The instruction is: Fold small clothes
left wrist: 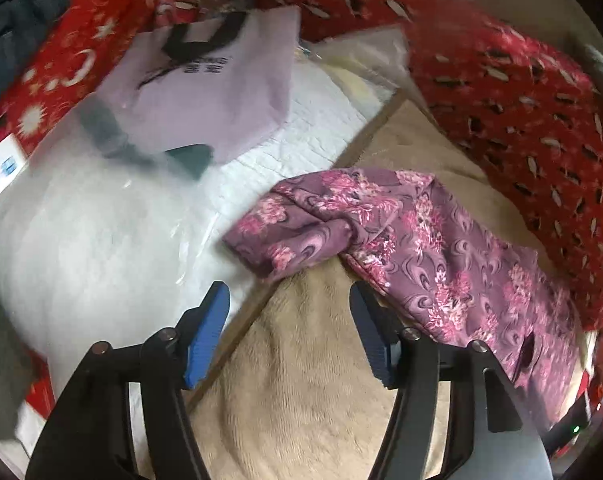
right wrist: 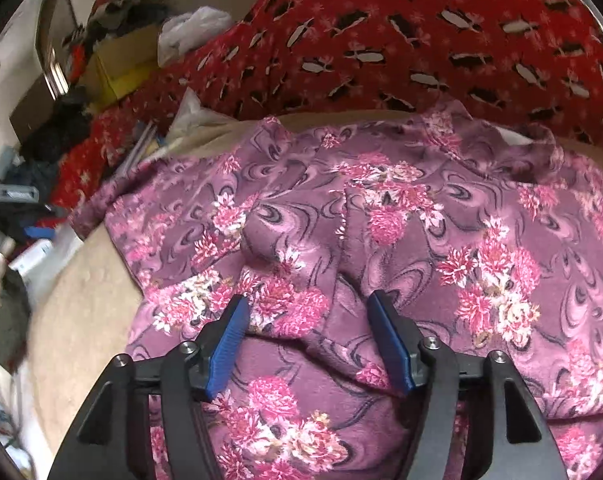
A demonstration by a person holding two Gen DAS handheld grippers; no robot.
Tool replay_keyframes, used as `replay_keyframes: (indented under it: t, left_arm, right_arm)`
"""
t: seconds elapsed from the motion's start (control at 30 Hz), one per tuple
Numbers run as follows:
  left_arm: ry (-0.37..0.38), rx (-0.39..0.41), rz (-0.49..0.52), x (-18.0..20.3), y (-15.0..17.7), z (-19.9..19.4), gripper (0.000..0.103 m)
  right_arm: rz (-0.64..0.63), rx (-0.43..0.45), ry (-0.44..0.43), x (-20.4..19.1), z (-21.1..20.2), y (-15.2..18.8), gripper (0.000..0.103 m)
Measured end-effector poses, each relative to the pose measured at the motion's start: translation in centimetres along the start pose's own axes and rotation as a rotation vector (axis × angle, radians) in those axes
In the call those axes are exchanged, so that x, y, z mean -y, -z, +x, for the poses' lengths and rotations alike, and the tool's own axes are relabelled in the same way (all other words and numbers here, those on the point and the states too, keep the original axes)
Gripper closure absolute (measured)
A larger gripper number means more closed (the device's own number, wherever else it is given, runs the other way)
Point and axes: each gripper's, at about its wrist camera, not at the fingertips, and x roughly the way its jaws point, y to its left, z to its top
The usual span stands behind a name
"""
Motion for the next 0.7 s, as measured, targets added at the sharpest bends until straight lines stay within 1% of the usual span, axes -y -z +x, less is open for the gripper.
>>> replay_keyframes:
  t: [0.07, 0.17, 0.2, 0.23, 0.27, 0.3, 0.33, 0.37, 0.5, 0.53, 0.63, 0.67, 0.7]
  left_arm:
    - [-0.019, -0.012, 0.051, 0.3, -0.3, 1.1, 0.042]
    - [-0.096, -0.016, 0.067, 0.9, -0.7, 3.3, 0.043]
    - [-0.105, -0.03, 0.065, 0.9, -0.8, 3.9, 0.064]
    - [-0.11, -0.049, 0.063, 0.8, -0.9, 4.4, 0.098]
    - [-0.104, -0.082, 0.057, 0.7, -0.9, 4.9, 0.101]
    - [-0.095, -0.091, 0.046, 0.6, -0.8, 5.1, 0.101]
    - [-0.097, -0.083, 0.039, 0.6, -0.7, 4.8, 0.101]
    - [-0.076, -0.077, 0.033, 0.7, -0.6, 4.4, 0.101]
    - [0.057, -0.091, -0.017, 1.5, -0.1, 1.8, 0.101]
    - [0.08, -0.095, -0.021, 1.9, 0.0, 1.2, 0.101]
    - [0.162, -0.114, -0.017, 4.3, 0.9, -1.2, 0.101]
    - [0.182, -0.119, -0.011, 5.1, 1.1, -1.9, 0.101]
    - [0.2, -0.123, -0.006, 5.9, 1.4, -2.4, 0.101]
  right_arm:
    - [0.009, 0.002, -0.012, 0.3, -0.1, 0.0, 0.038]
    - [0.006, 0.002, -0.011, 0.4, -0.5, -0.1, 0.037]
    - [0.004, 0.002, -0.01, 0.3, -0.4, -0.3, 0.037]
    - [0.003, 0.003, -0.011, 0.3, -0.6, -0.2, 0.037]
    - [0.003, 0.004, -0.013, 0.3, -0.7, -0.2, 0.036]
    - [0.005, 0.005, -0.016, 0.3, -0.7, -0.2, 0.036]
    - [0.006, 0.006, -0.018, 0.3, -0.7, -0.2, 0.036]
    - [0.006, 0.007, -0.021, 0.3, -0.7, -0.2, 0.035]
    - [0.01, 0.007, -0.03, 0.3, -0.8, -0.2, 0.035]
    - [0.011, 0.005, -0.031, 0.3, -0.8, -0.3, 0.035]
    - [0.012, -0.016, -0.019, 0.1, -0.9, -0.5, 0.035]
    - [0.007, -0.027, -0.006, 0.0, -1.0, -0.7, 0.036]
    - [-0.003, -0.034, 0.017, -0.3, -1.4, -0.8, 0.04]
